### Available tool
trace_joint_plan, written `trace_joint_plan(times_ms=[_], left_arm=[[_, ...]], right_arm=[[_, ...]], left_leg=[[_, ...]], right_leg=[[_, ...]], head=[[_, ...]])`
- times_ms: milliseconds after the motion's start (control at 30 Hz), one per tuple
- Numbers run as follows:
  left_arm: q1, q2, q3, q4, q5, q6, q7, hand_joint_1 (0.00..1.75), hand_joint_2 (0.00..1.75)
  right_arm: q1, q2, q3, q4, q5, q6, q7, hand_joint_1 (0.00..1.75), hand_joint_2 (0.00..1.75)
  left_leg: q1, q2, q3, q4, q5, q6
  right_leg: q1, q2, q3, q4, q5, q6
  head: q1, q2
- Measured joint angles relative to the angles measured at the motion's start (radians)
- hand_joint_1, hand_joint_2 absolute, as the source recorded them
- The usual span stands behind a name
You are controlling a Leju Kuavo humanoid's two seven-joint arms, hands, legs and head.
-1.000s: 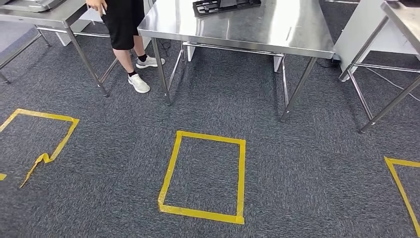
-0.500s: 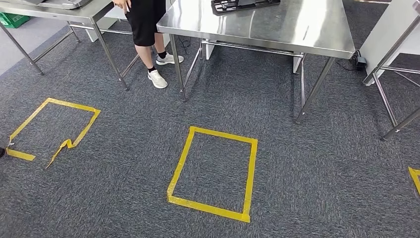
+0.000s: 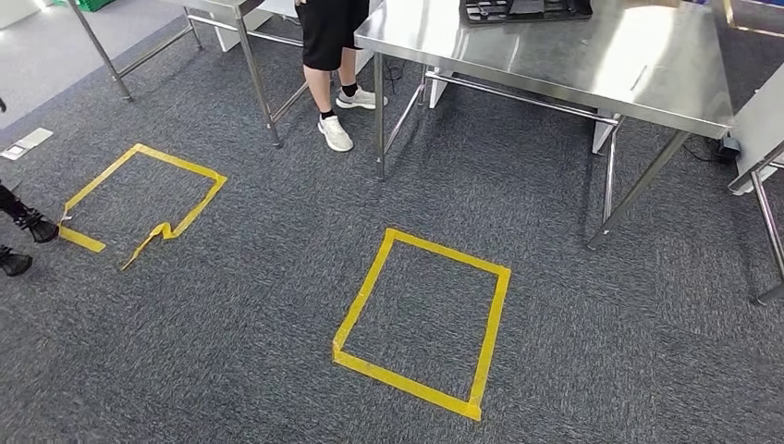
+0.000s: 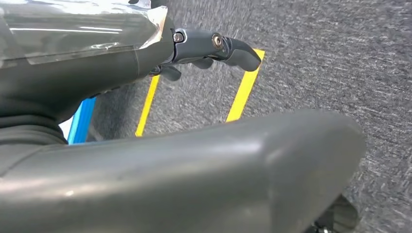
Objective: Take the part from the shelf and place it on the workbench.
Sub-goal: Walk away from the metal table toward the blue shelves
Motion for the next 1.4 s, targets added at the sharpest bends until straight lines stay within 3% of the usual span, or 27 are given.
trace_joint_plan(times_ms=[67,100,133,167,233,267,333,400,467,500,567,600,633,667,700,767,833,900,933,1000,1067,1133,1167,1200,1267,1333,1400], left_arm=[[-0.001,0.000,-0.001,0.000,0.000,-0.001,0.000,0.00,0.00],[0.000,0.000,-0.001,0.000,0.000,-0.001,0.000,0.00,0.00],[0.000,0.000,-0.001,0.000,0.000,-0.001,0.000,0.00,0.00],[0.001,0.000,-0.001,0.000,0.000,-0.001,0.000,0.00,0.00],[0.001,0.000,-0.002,0.000,-0.001,-0.001,-0.001,0.00,0.00],[0.000,0.000,-0.002,0.000,-0.001,-0.001,-0.001,0.00,0.00],[0.000,0.000,-0.003,0.000,-0.001,-0.001,-0.002,0.00,0.00],[0.003,0.000,-0.003,0.000,-0.001,-0.001,-0.003,0.00,0.00],[0.006,0.000,-0.003,0.000,-0.001,-0.001,-0.003,0.00,0.00],[0.006,0.000,-0.003,0.000,-0.001,-0.001,-0.003,0.00,0.00],[0.005,0.001,-0.003,0.000,-0.001,-0.001,-0.003,0.00,0.00],[0.006,0.001,-0.003,0.000,-0.001,-0.001,-0.003,0.00,0.00],[0.006,0.001,-0.003,0.000,-0.001,-0.001,-0.003,0.00,0.00],[0.007,0.001,-0.003,0.000,-0.001,-0.001,-0.003,0.00,0.00],[0.008,0.002,-0.003,0.000,-0.001,-0.001,-0.003,0.00,0.00],[0.006,0.003,-0.003,0.000,-0.001,-0.001,-0.003,0.00,0.00],[0.002,0.003,-0.004,0.000,-0.001,-0.001,-0.003,0.00,0.00],[0.001,0.002,-0.004,0.000,-0.001,-0.001,-0.004,0.00,0.00],[0.001,0.002,-0.004,0.000,-0.001,-0.001,-0.004,0.00,0.00],[0.001,0.003,-0.004,0.000,-0.001,-0.003,-0.005,0.00,0.00],[0.001,0.003,-0.004,0.000,0.001,-0.019,-0.018,0.00,0.00],[0.001,0.003,-0.004,0.000,0.006,-0.049,-0.042,0.00,0.00],[0.002,0.004,-0.004,0.000,0.009,-0.064,-0.053,0.00,0.00],[0.003,0.004,-0.004,0.000,0.011,-0.075,-0.060,0.00,0.00],[0.004,0.004,-0.004,0.000,0.013,-0.090,-0.069,0.00,0.00],[0.004,0.004,-0.004,0.000,0.013,-0.095,-0.073,0.00,0.00],[0.006,0.004,-0.004,0.000,0.013,-0.096,-0.075,0.00,0.00]], right_arm=[[0.002,0.000,-0.002,0.001,-0.008,-0.003,-0.008,0.00,1.75],[0.004,0.000,-0.003,0.001,-0.008,-0.003,-0.010,0.00,1.75],[0.007,-0.001,-0.003,0.002,-0.005,-0.003,-0.011,0.00,1.75],[0.009,-0.001,-0.003,0.002,-0.002,-0.003,-0.011,0.00,1.75],[0.012,-0.002,-0.003,0.003,0.003,-0.003,-0.012,0.00,1.75],[0.012,-0.003,-0.003,0.004,0.004,-0.003,-0.012,0.00,1.75],[0.011,-0.003,-0.003,0.004,0.006,-0.003,-0.012,0.00,1.75],[0.009,-0.002,-0.003,0.005,0.006,-0.003,-0.012,0.00,1.75],[0.008,-0.001,-0.003,0.005,0.007,-0.003,-0.013,0.00,1.75],[0.008,0.000,-0.003,0.005,0.007,-0.004,-0.013,0.00,1.75],[0.011,-0.001,-0.003,0.005,0.008,-0.004,-0.013,0.00,1.75],[0.013,-0.001,-0.003,0.005,0.008,-0.004,-0.013,0.00,1.75],[0.014,-0.001,-0.003,0.006,0.008,-0.004,-0.013,0.00,1.75],[0.014,-0.001,-0.003,0.006,0.008,-0.004,-0.013,0.00,1.75],[0.013,0.000,-0.003,0.006,0.009,-0.004,-0.013,0.00,1.75],[0.011,0.000,-0.003,0.006,0.009,-0.004,-0.014,0.00,1.75],[0.009,0.000,-0.003,0.006,0.009,-0.004,-0.014,0.00,1.75],[0.008,-0.001,-0.003,0.006,0.010,-0.004,-0.014,0.00,1.75],[0.007,-0.001,-0.003,0.006,0.010,-0.004,-0.014,0.00,1.75],[0.007,0.001,-0.003,0.006,0.012,-0.004,-0.014,0.00,1.75],[0.009,0.002,-0.003,0.006,0.012,-0.003,-0.014,0.00,1.75],[0.013,0.002,-0.003,0.007,0.012,-0.002,-0.014,0.00,1.75],[0.015,0.001,-0.003,0.008,0.013,-0.002,-0.014,0.00,1.75],[0.015,0.001,-0.003,0.008,0.013,-0.002,-0.014,0.00,1.75],[0.016,0.000,-0.003,0.008,0.015,-0.002,-0.016,0.00,1.75],[0.014,0.000,-0.003,0.009,0.015,-0.003,-0.016,0.00,1.75],[0.010,0.000,-0.003,0.009,0.015,-0.002,-0.017,0.00,1.75]], left_leg=[[-0.001,-0.017,-0.008,0.000,0.005,0.004],[-0.001,-0.028,-0.011,0.000,0.006,0.004],[-0.001,-0.040,-0.012,0.001,0.008,0.002],[0.000,-0.052,-0.013,0.001,0.010,0.000],[0.001,-0.078,-0.014,0.002,0.015,-0.008],[0.000,-0.090,-0.015,0.003,0.016,-0.013],[-0.003,-0.110,-0.020,0.003,0.022,-0.026],[0.001,-0.123,-0.025,0.002,0.027,-0.038],[0.002,-0.092,-0.044,0.035,0.003,-0.046],[0.002,-0.068,-0.066,0.082,-0.028,-0.048],[0.002,-0.033,-0.129,0.217,-0.100,-0.052],[0.002,-0.028,-0.154,0.273,-0.121,-0.054],[0.002,-0.025,-0.162,0.295,-0.123,-0.054],[0.002,-0.020,-0.148,0.277,-0.106,-0.053],[0.002,-0.011,-0.115,0.221,-0.078,-0.051],[0.001,0.036,-0.031,0.081,-0.029,-0.045],[-0.006,0.060,0.005,0.017,-0.017,-0.036],[-0.012,0.036,0.001,0.012,-0.013,-0.022],[-0.013,0.025,0.000,0.008,-0.008,-0.015],[-0.008,0.002,-0.002,0.000,0.003,0.000],[-0.008,-0.023,-0.009,-0.002,0.010,0.009],[-0.009,-0.054,-0.015,-0.001,0.014,0.011],[-0.010,-0.069,-0.016,-0.001,0.015,0.010],[-0.009,-0.085,-0.016,0.000,0.017,0.008],[-0.010,-0.113,-0.017,0.002,0.020,0.002],[-0.013,-0.135,-0.023,0.004,0.023,-0.007],[-0.013,-0.154,-0.030,0.003,0.029,-0.020]], right_leg=[[-0.002,0.035,-0.067,0.143,-0.058,-0.004],[-0.003,0.039,-0.091,0.195,-0.073,-0.002],[-0.004,0.041,-0.098,0.210,-0.072,0.004],[-0.006,0.043,-0.084,0.182,-0.055,0.012],[-0.011,0.068,-0.013,0.037,0.003,0.029],[-0.013,0.084,0.018,-0.031,0.026,0.031],[-0.011,0.102,0.046,-0.094,0.044,0.021],[-0.009,0.082,0.047,-0.095,0.050,0.004],[-0.012,0.062,0.050,-0.099,0.058,-0.014],[-0.014,0.051,0.049,-0.100,0.061,-0.022],[-0.009,0.026,0.045,-0.099,0.062,-0.029],[-0.007,0.013,0.043,-0.099,0.062,-0.029],[-0.005,-0.001,0.040,-0.099,0.062,-0.029],[-0.005,-0.014,0.038,-0.099,0.061,-0.030],[-0.004,-0.026,0.038,-0.099,0.061,-0.030],[0.002,-0.046,0.044,-0.097,0.056,-0.026],[0.009,-0.064,0.051,-0.096,0.052,-0.016],[0.010,-0.085,0.057,-0.098,0.050,-0.003],[0.008,-0.083,0.058,-0.094,0.047,0.002],[0.004,-0.033,0.030,-0.035,0.009,0.004],[0.000,0.027,-0.036,0.104,-0.056,-0.002],[-0.001,0.041,-0.086,0.210,-0.089,0.000],[-0.001,0.043,-0.086,0.208,-0.081,0.007],[-0.003,0.047,-0.064,0.161,-0.057,0.016],[-0.006,0.084,0.006,0.006,0.008,0.029],[-0.006,0.114,0.044,-0.086,0.042,0.022],[-0.002,0.101,0.047,-0.094,0.048,0.007]], head=[[0.003,0.000],[0.003,0.000],[0.003,0.000],[0.003,0.000],[0.005,0.000],[0.007,0.000],[0.009,0.000],[0.009,0.000],[0.005,0.000],[0.001,0.000],[-0.008,0.000],[-0.010,0.000],[-0.011,0.000],[-0.012,0.000],[-0.013,0.000],[-0.015,0.000],[-0.012,0.000],[-0.010,0.000],[-0.010,0.000],[-0.009,0.000],[-0.007,0.000],[-0.007,0.000],[-0.007,0.000],[-0.007,0.000],[-0.005,0.000],[-0.005,0.000],[-0.005,0.000]])
